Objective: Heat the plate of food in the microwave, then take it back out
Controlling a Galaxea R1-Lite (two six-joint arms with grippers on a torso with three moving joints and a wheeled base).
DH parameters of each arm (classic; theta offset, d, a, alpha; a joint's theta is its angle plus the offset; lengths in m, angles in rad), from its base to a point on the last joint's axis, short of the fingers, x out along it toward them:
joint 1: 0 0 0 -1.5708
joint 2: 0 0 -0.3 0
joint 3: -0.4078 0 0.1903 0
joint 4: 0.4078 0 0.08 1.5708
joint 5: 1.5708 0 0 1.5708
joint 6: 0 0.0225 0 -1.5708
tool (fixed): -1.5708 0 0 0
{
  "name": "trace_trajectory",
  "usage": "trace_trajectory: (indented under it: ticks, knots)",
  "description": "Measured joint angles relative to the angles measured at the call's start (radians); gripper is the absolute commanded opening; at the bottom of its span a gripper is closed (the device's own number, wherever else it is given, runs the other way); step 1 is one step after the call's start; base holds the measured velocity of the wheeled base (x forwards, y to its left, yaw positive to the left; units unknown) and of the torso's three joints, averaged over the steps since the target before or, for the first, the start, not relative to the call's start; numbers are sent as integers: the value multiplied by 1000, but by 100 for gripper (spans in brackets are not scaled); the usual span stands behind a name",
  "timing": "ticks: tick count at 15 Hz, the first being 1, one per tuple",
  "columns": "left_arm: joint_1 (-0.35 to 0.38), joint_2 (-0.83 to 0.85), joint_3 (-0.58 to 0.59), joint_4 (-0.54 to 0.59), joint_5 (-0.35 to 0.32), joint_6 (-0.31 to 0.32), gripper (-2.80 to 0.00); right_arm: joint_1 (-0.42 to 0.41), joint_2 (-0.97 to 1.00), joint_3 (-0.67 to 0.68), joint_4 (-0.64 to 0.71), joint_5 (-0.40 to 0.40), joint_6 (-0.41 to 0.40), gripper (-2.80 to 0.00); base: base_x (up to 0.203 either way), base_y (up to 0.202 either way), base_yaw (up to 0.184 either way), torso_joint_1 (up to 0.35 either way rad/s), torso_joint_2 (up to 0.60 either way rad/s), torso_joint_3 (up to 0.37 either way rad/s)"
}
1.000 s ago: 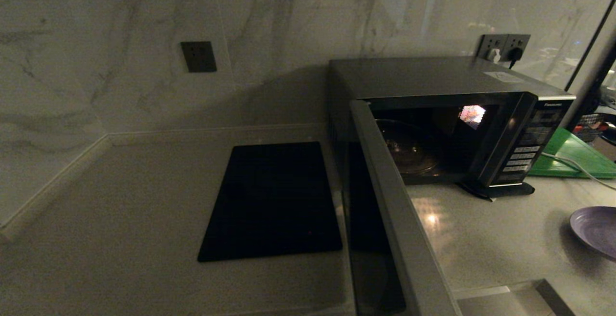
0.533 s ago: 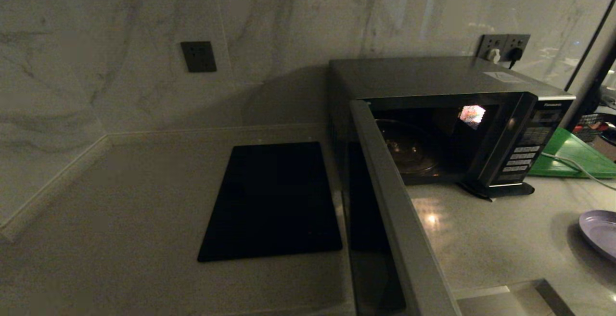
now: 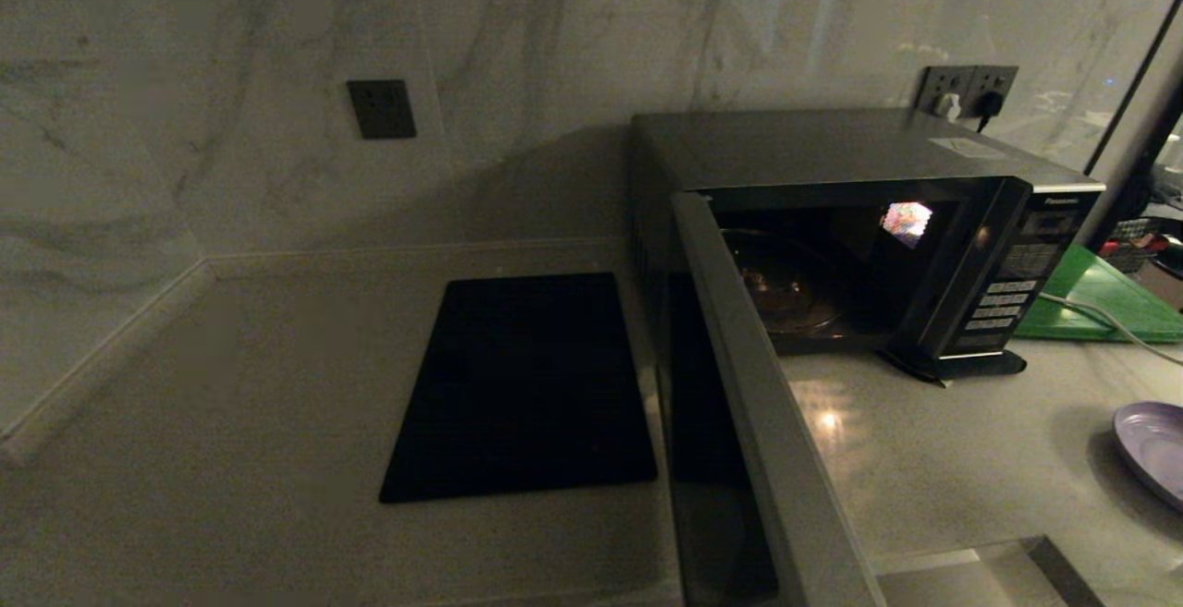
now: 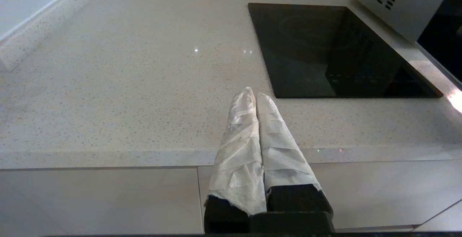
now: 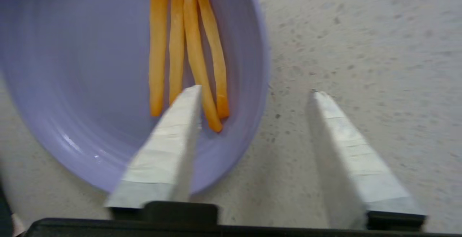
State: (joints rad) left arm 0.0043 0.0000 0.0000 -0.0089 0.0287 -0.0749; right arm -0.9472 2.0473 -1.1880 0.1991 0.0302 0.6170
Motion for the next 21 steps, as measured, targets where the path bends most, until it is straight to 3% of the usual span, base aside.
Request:
trace_trajectory:
  ticks: [4, 10, 13, 16, 19, 21]
  knots:
    - [0, 0, 0, 0, 0, 0, -280, -12, -113, 20, 3, 9, -11, 0, 0, 0, 0, 0, 0, 0]
    - [0, 0, 0, 0, 0, 0, -280, 25, -454, 55, 79, 16, -119, 0, 0, 0, 0, 0, 0, 0]
    - [0, 0, 0, 0, 0, 0, -280, 168, -616, 52, 118, -27, -177, 0, 0, 0, 0, 0, 0, 0]
    - [0, 0, 0, 0, 0, 1, -280, 384, -725, 15, 161, -181, -188, 0, 0, 0, 0, 0, 0, 0]
    - [0, 0, 0, 0, 0, 0, -280, 617, -794, -105, 375, -317, -190, 0, 0, 0, 0, 0, 0, 0]
    - [0, 0, 0, 0, 0, 0, -280, 729, -817, -186, 530, -355, -190, 0, 0, 0, 0, 0, 0, 0]
